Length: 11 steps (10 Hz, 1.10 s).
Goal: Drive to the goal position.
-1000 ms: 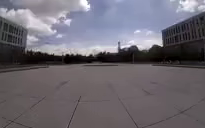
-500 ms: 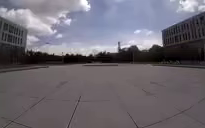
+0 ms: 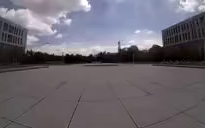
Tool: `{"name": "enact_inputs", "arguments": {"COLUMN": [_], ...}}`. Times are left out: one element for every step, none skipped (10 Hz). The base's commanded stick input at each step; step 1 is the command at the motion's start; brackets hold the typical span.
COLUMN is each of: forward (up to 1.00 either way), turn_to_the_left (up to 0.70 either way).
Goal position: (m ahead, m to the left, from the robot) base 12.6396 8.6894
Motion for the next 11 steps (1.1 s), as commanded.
{"name": "enact_inputs", "arguments": {"forward": [0.07, 0.09, 0.7, 0.7, 0.7, 0.7, 0.7, 0.7, 0.7, 0.7, 0.7], "turn_to_the_left": [0.0, 0.0, 0.0, 0.0, 0.0, 0.0, 0.0, 0.0, 0.0, 0.0, 0.0]}}
